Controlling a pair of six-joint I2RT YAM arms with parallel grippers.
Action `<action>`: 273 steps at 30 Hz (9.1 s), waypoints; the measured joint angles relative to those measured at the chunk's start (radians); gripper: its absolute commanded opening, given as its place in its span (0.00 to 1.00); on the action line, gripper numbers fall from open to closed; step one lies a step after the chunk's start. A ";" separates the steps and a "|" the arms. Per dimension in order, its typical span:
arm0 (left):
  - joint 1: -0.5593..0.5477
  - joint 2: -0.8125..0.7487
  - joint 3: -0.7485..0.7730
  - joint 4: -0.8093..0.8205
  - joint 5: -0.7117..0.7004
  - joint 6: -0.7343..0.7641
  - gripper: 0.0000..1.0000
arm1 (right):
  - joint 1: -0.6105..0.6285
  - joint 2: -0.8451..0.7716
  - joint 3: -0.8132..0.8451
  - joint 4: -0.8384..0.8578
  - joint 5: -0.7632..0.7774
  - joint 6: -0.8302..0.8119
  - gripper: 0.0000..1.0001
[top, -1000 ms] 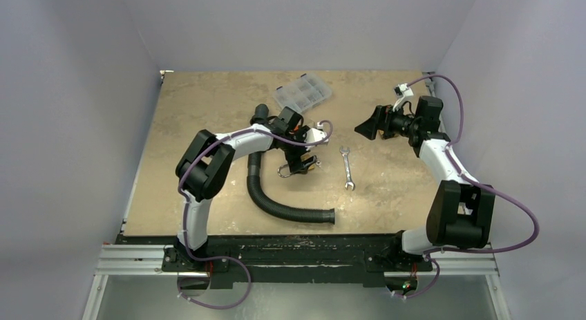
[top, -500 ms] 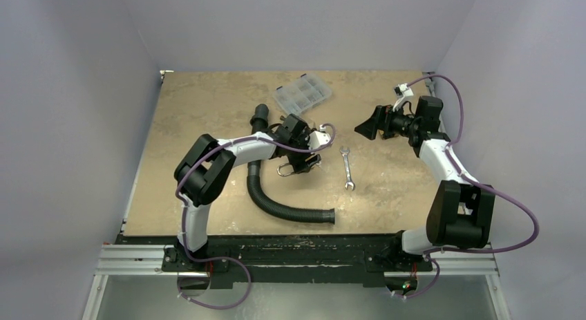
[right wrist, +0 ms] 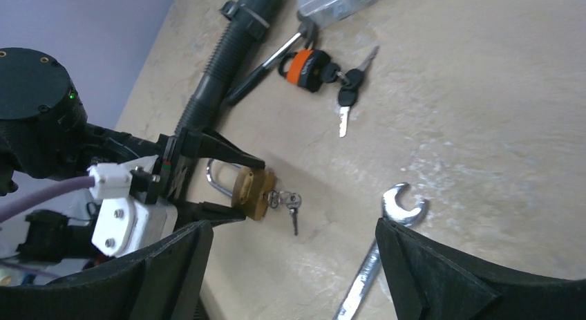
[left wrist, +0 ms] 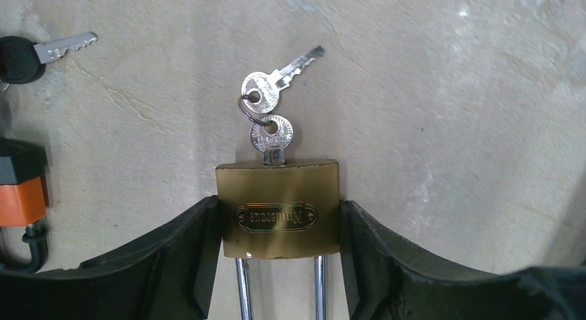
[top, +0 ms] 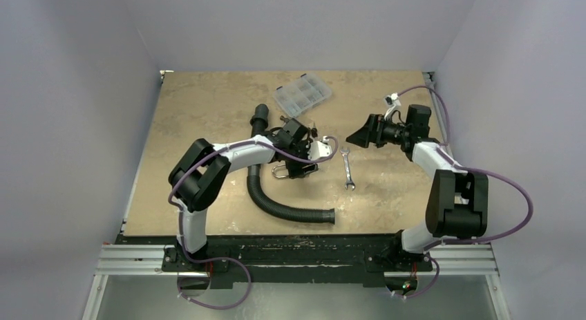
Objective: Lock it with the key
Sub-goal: Pick up the lock from the center of the board, then lock the lock.
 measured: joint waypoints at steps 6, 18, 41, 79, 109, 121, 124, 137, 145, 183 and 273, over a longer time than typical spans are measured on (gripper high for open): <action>-0.028 -0.103 -0.051 -0.036 -0.022 0.106 0.28 | 0.092 0.053 -0.016 0.040 -0.057 0.037 0.98; -0.132 -0.320 -0.111 -0.032 -0.108 0.298 0.25 | 0.242 0.060 -0.032 0.238 -0.186 0.135 0.91; -0.173 -0.323 -0.068 -0.080 -0.130 0.312 0.22 | 0.345 0.186 -0.082 0.433 -0.333 0.313 0.65; -0.050 -0.340 0.058 -0.116 0.063 0.133 1.00 | 0.290 0.365 -0.221 1.470 -0.374 1.302 0.00; 0.336 -0.541 -0.031 -0.152 0.634 -0.088 1.00 | 0.330 -0.159 0.035 -0.162 -0.236 -0.328 0.00; 0.174 -0.530 -0.053 -0.219 0.480 0.029 0.87 | 0.447 -0.263 0.035 -0.228 -0.150 -0.393 0.00; 0.170 -0.525 -0.067 -0.235 0.470 0.047 0.80 | 0.451 -0.282 0.035 -0.227 -0.135 -0.391 0.00; 0.116 -0.497 -0.100 -0.240 0.430 0.042 0.50 | 0.468 -0.284 0.034 -0.182 -0.118 -0.337 0.00; 0.111 -0.494 -0.100 -0.232 0.428 0.040 0.00 | 0.472 -0.283 0.034 -0.180 -0.119 -0.334 0.00; 0.076 -0.401 -0.060 -0.426 0.468 0.105 0.00 | 0.570 -0.194 0.135 -0.575 -0.071 -0.799 0.67; 0.276 -0.549 -0.309 0.661 0.848 -1.062 0.00 | 0.404 -0.180 -0.108 0.815 -0.263 0.530 0.85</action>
